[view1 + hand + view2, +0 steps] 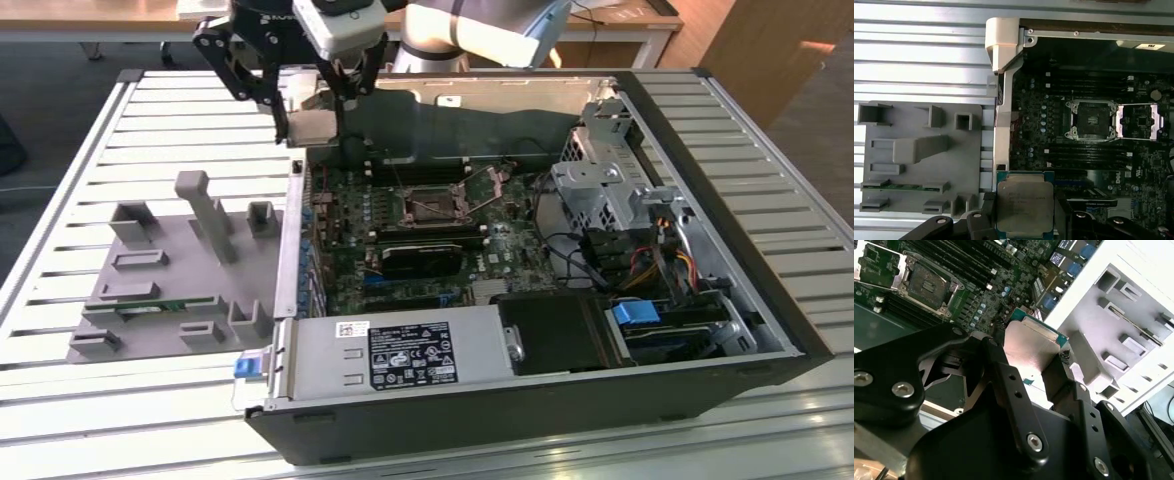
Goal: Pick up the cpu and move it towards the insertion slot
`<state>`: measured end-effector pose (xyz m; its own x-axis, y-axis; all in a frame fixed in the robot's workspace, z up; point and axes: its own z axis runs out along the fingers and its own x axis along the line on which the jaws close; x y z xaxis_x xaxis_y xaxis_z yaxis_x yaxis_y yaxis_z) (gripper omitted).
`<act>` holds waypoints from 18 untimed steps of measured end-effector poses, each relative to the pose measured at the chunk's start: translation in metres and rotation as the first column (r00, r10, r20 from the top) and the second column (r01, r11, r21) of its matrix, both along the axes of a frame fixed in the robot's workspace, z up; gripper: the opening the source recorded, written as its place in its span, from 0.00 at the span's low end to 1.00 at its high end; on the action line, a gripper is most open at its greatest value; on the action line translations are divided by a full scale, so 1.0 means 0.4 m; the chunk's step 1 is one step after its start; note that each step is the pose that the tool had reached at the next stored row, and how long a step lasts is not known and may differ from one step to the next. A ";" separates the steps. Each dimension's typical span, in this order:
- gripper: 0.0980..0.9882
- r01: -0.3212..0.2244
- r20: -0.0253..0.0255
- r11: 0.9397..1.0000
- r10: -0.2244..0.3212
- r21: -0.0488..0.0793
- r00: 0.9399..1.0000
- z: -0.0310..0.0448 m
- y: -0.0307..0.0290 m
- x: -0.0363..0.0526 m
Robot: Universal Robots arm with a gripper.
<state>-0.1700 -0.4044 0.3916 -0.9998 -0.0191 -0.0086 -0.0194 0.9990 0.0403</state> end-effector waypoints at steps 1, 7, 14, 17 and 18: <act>0.50 0.000 0.000 1.000 0.000 0.000 1.000 0.000 0.000 0.006; 0.50 0.000 -0.001 1.000 0.000 0.000 1.000 0.000 0.000 0.048; 0.50 0.000 -0.003 1.000 0.000 0.000 1.000 0.000 0.000 0.108; 0.50 0.000 -0.004 1.000 0.000 0.000 1.000 0.000 0.000 0.132; 0.50 0.000 -0.004 1.000 0.000 0.000 1.000 0.000 0.000 0.140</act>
<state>-0.1139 -0.4044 0.3916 -0.9998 -0.0191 -0.0044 -0.0192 0.9990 0.0404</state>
